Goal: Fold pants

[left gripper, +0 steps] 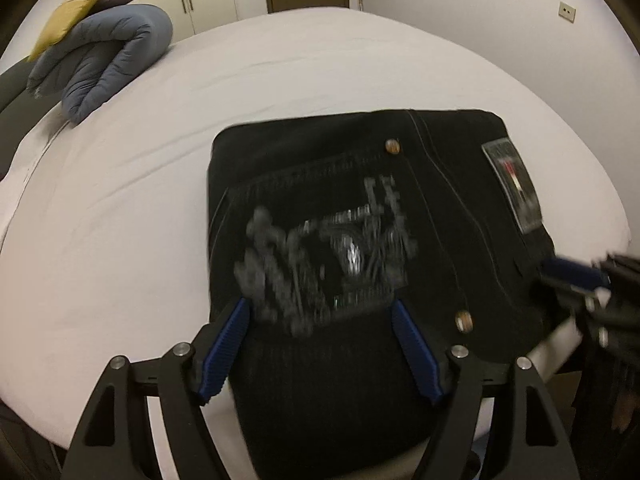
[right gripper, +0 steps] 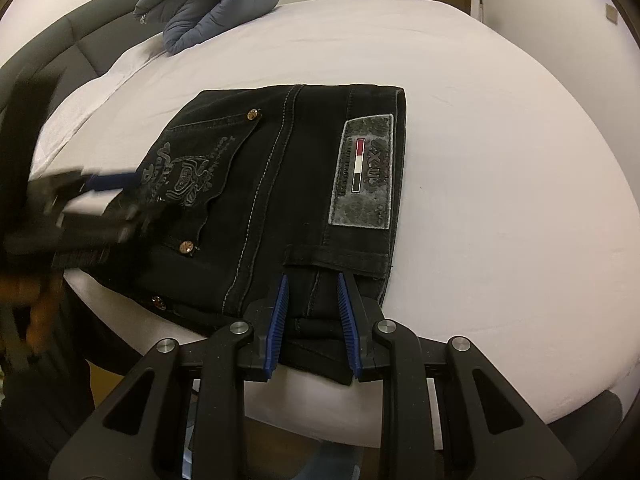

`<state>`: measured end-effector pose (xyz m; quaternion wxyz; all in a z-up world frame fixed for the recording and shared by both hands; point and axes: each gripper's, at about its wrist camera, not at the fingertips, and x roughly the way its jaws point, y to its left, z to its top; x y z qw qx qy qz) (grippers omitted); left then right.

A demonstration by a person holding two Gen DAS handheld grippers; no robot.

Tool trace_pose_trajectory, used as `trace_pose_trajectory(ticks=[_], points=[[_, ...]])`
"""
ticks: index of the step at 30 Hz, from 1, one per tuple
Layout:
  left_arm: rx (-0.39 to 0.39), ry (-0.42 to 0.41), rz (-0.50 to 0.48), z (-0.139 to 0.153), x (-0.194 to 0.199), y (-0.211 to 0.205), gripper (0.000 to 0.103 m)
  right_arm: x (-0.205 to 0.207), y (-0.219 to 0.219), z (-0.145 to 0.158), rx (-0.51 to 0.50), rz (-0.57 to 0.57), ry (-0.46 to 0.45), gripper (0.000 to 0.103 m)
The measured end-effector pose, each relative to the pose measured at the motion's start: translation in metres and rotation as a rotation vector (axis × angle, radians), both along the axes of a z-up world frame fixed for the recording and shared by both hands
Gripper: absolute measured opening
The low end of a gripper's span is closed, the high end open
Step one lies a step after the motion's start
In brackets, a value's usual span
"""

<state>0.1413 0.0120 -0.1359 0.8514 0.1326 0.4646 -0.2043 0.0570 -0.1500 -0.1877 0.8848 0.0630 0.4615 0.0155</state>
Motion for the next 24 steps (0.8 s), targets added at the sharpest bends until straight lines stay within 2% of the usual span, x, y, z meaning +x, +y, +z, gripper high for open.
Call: trace_pose_trajectory(ticks=[4,7,9,11,13,17,19,22,23,24], points=[[-0.006,-0.018,0.001,0.003,-0.022,0.012,0.079,-0.002,-0.005,0.002,0.012,-0.003,-0.004,0.026],[-0.051,0.020,0.021,0.004,-0.029,0.029,0.079,-0.007,-0.009,0.007,0.037,-0.007,-0.006,0.026],[-0.079,0.022,0.047,0.011,-0.028,0.045,0.082,-0.014,-0.017,0.013,0.103,-0.029,-0.013,0.026],[-0.089,0.010,0.080,0.019,-0.021,0.056,0.087,-0.020,-0.039,0.024,0.231,-0.078,-0.037,0.026],[-0.122,0.025,0.111,0.022,-0.005,0.065,0.092,-0.018,-0.062,0.027,0.319,-0.123,-0.052,0.026],[-0.159,0.087,0.129,0.019,0.029,0.069,0.093,0.004,-0.094,0.019,0.400,-0.165,-0.010,0.026],[-0.216,0.158,0.136,0.011,0.049,0.072,0.093,0.017,-0.105,0.010,0.471,-0.165,0.015,0.026],[-0.247,0.216,0.146,0.002,0.068,0.071,0.093,0.033,-0.114,-0.005,0.521,-0.169,0.050,0.038],[-0.244,0.230,0.148,0.000,0.074,0.068,0.093,0.038,-0.117,-0.010,0.536,-0.175,0.060,0.052],[-0.249,0.241,0.139,-0.002,0.079,0.065,0.093,0.041,-0.118,-0.015,0.550,-0.182,0.068,0.055]])
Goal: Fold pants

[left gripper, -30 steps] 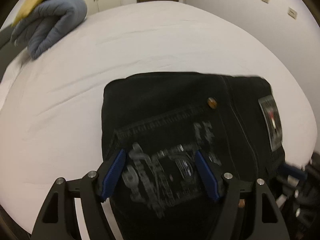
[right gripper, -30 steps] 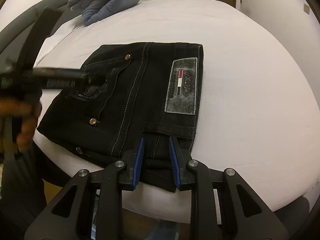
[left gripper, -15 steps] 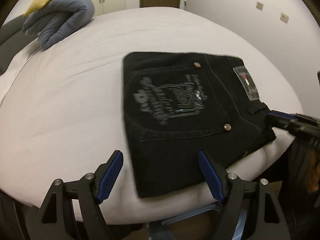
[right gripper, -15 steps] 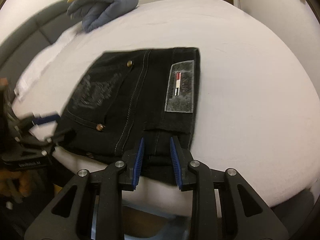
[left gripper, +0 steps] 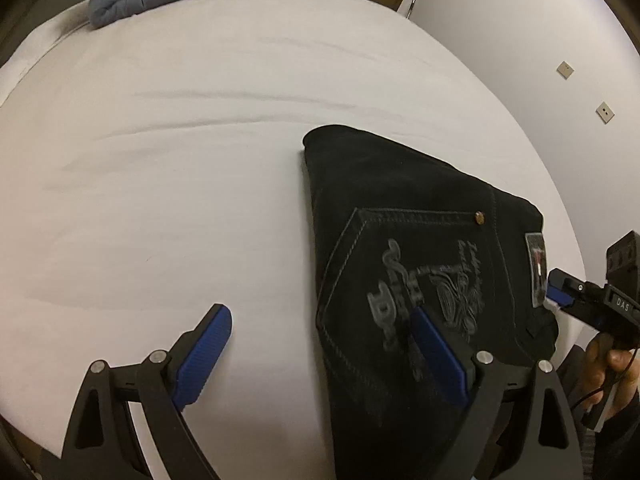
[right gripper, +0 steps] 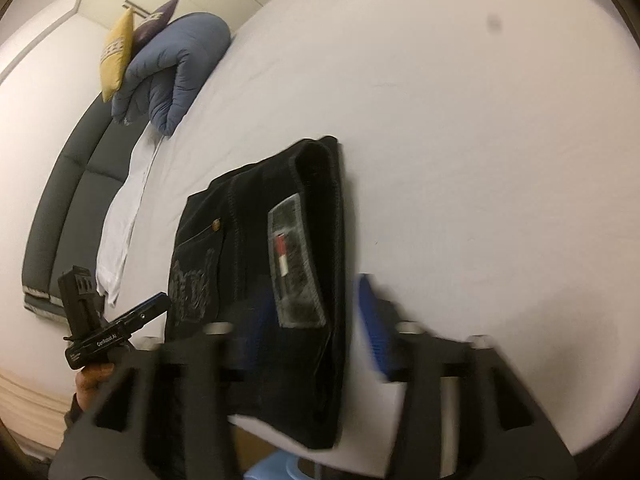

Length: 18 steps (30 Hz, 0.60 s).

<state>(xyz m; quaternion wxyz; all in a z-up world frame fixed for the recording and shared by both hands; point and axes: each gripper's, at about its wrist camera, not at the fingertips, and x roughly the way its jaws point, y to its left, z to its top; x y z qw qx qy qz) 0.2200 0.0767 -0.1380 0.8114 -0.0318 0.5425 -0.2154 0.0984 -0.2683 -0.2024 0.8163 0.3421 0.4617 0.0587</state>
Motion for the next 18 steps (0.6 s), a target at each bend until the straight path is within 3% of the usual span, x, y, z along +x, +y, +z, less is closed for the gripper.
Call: trace_pose_trajectory(ticks=[4,8,11,14,18], points=[[-0.048,0.079,-0.066,-0.015,0.007,-0.017,0.093,0.018,-0.010,-0.021,0.079,-0.013,0.011,0.053],[-0.031,0.073,-0.077,-0.019,0.009,-0.028,0.093,0.030,-0.016,-0.031,0.150,-0.015,0.022,0.053],[-0.046,0.088,-0.082,-0.019,0.014,-0.033,0.083,0.045,-0.012,-0.037,0.198,0.003,0.042,0.052],[-0.079,0.112,-0.075,-0.021,0.016,-0.034,0.066,0.059,-0.004,-0.041,0.213,0.031,0.055,0.051],[-0.069,0.110,-0.073,-0.020,0.016,-0.044,0.054,0.068,0.007,-0.044,0.206,0.031,0.070,0.034]])
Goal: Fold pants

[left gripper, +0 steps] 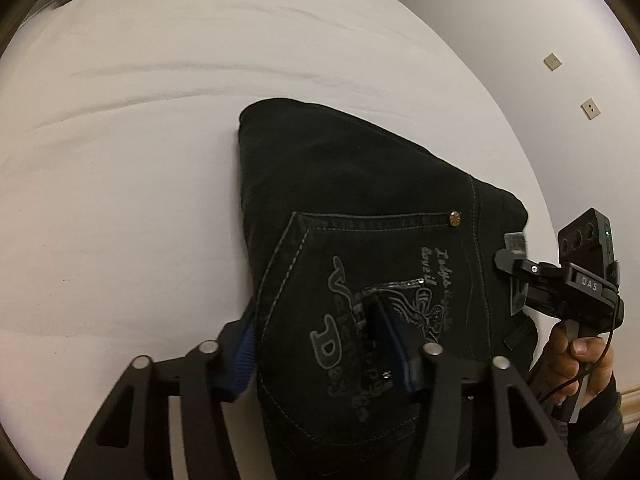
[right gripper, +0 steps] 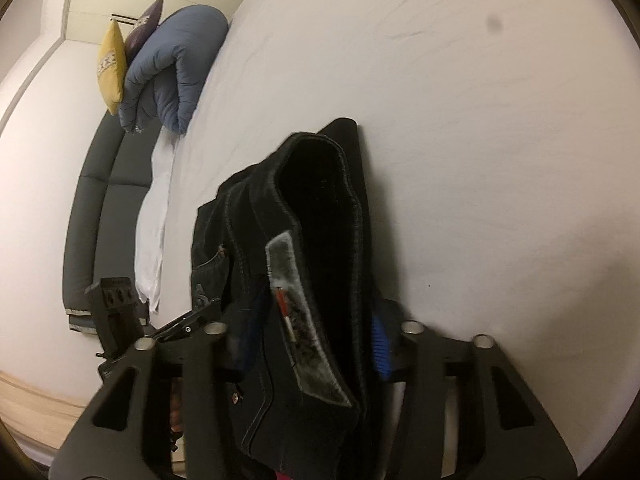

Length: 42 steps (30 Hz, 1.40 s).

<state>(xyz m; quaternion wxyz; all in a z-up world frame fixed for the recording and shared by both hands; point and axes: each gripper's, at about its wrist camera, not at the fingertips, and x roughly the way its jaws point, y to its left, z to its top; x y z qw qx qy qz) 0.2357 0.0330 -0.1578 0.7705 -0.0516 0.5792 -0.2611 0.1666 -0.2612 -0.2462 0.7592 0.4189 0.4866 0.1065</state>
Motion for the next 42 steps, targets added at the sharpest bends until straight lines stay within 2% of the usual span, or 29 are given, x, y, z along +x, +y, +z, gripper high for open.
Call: trace_pose_trajectory(ticks=[2,4,7,10,17,24,35,37,39,42], points=[[0.016,-0.017,-0.008,0.005,-0.005,-0.007,0.049,-0.001,0.003,0.000,-0.007,-0.007,-0.003,0.030],[0.025,-0.029,-0.013,0.006,-0.006,-0.010,0.039,-0.002,0.008,0.002,-0.041,-0.009,-0.005,0.025],[0.038,-0.052,-0.013,0.015,-0.011,-0.017,0.028,0.002,0.021,0.013,-0.149,0.001,-0.020,0.020],[0.054,-0.081,-0.012,0.023,-0.018,-0.024,0.023,0.003,0.037,0.031,-0.256,0.017,-0.047,0.017],[0.090,-0.145,-0.011,0.049,-0.036,-0.045,0.020,-0.001,0.062,0.068,-0.345,0.032,-0.127,0.016],[0.114,-0.209,-0.024,0.075,-0.046,-0.065,0.020,-0.010,0.065,0.100,-0.347,0.027,-0.177,0.015],[0.113,-0.280,-0.038,0.110,-0.041,-0.077,0.020,-0.010,0.037,0.140,-0.368,0.007,-0.236,0.015],[0.115,-0.287,-0.039,0.110,-0.042,-0.088,0.020,-0.010,0.028,0.144,-0.373,0.006,-0.242,0.015],[0.114,-0.290,-0.038,0.108,-0.040,-0.078,0.020,-0.007,0.023,0.147,-0.376,0.005,-0.245,0.015],[0.116,-0.294,-0.034,0.107,-0.035,-0.094,0.020,0.000,0.011,0.151,-0.385,0.004,-0.248,0.015]])
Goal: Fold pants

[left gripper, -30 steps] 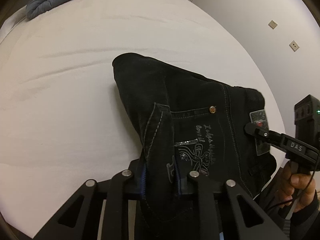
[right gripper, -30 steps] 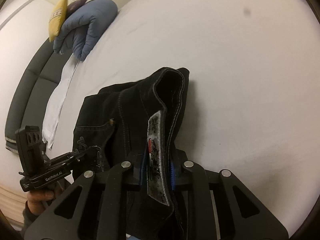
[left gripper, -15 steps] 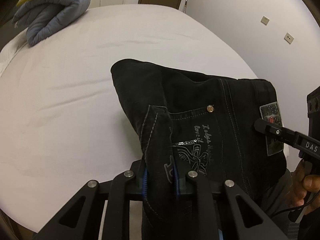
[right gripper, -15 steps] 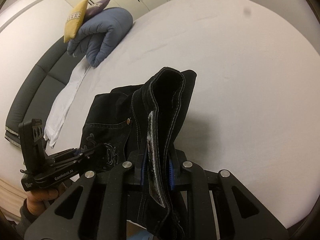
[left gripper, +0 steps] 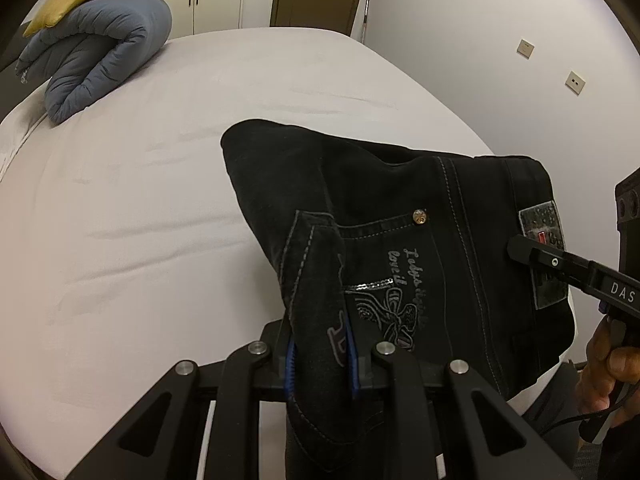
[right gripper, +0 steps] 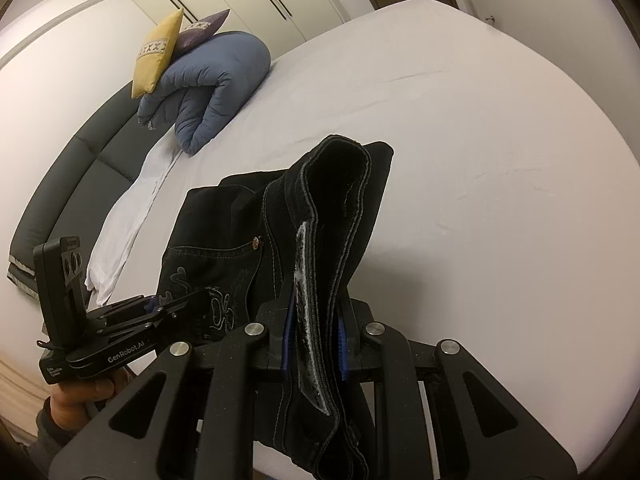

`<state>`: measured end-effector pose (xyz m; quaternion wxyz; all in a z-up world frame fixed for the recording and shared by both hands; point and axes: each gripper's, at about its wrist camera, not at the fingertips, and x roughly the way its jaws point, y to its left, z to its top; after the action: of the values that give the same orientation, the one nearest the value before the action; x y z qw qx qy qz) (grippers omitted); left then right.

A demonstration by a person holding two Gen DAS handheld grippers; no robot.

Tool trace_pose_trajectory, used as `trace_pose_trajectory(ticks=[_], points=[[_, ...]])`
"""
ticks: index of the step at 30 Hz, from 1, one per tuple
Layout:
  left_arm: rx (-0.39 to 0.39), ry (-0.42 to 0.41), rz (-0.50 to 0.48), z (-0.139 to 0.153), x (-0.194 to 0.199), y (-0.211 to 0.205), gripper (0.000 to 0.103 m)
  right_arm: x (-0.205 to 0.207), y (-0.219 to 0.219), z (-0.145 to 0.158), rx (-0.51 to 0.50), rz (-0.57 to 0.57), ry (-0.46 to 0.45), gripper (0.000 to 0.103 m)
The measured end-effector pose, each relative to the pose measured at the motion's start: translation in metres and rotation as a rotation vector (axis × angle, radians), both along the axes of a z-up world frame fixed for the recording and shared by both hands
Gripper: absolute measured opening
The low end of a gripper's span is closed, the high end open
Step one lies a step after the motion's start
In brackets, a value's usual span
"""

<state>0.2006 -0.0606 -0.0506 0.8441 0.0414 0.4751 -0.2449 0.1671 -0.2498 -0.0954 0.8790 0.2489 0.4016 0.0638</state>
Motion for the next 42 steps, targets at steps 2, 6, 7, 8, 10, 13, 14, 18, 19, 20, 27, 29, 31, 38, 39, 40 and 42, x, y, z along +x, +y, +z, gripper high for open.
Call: trace_pose_trajectory(ticks=[2,6,7,8,10,13,14,18,19,20,27,29,31,38,39,40,42], points=[[0.002,-0.004,0.001,-0.002,0.007,0.002,0.020,0.008,-0.009,0.002,-0.008,-0.002,0.000,0.015],[0.009,0.003,0.003,-0.007,0.023,-0.005,0.020,0.029,-0.027,0.001,-0.019,-0.009,0.011,0.015],[0.011,0.006,0.005,-0.011,0.026,-0.008,0.020,0.034,-0.031,-0.001,-0.020,-0.011,0.017,0.015],[0.014,0.009,0.007,-0.012,0.030,-0.011,0.020,0.040,-0.036,-0.004,-0.022,-0.012,0.025,0.015],[0.017,0.020,0.012,-0.020,0.042,-0.015,0.020,0.050,-0.041,-0.011,-0.028,-0.014,0.042,0.015],[0.023,0.055,0.022,-0.040,0.053,-0.020,0.020,0.061,-0.051,-0.033,-0.023,-0.020,0.078,0.015],[0.031,0.071,0.027,-0.051,0.055,-0.021,0.020,0.064,-0.055,-0.041,-0.018,-0.026,0.091,0.016],[0.030,0.084,0.042,-0.073,0.056,-0.022,0.031,0.074,-0.071,-0.080,0.001,-0.051,0.147,0.020],[0.024,0.086,0.049,-0.075,0.057,-0.021,0.036,0.078,-0.077,-0.090,0.007,-0.067,0.161,0.023],[0.017,0.090,0.057,-0.077,0.057,-0.020,0.039,0.081,-0.083,-0.097,0.022,-0.082,0.176,0.031],[-0.044,0.064,0.101,-0.070,0.050,0.000,0.057,0.060,-0.104,-0.106,0.040,-0.134,0.154,0.053],[-0.058,0.027,0.116,-0.059,0.041,0.009,0.063,0.042,-0.113,-0.098,0.028,-0.177,0.146,0.055],[-0.072,-0.046,0.134,-0.039,0.025,0.021,0.076,0.017,-0.116,-0.083,-0.013,-0.217,0.120,0.055],[-0.059,-0.568,0.290,0.075,-0.056,0.058,0.103,-0.053,-0.065,0.050,-0.356,-0.311,-0.268,0.074],[-0.047,-0.621,0.307,0.087,-0.071,0.059,0.103,-0.067,-0.057,0.067,-0.403,-0.331,-0.335,0.088],[-0.039,-0.671,0.326,0.100,-0.083,0.063,0.103,-0.085,-0.046,0.087,-0.458,-0.362,-0.426,0.095],[-0.041,-0.790,0.386,0.133,-0.114,0.073,0.103,-0.113,-0.029,0.118,-0.534,-0.416,-0.563,0.103]])
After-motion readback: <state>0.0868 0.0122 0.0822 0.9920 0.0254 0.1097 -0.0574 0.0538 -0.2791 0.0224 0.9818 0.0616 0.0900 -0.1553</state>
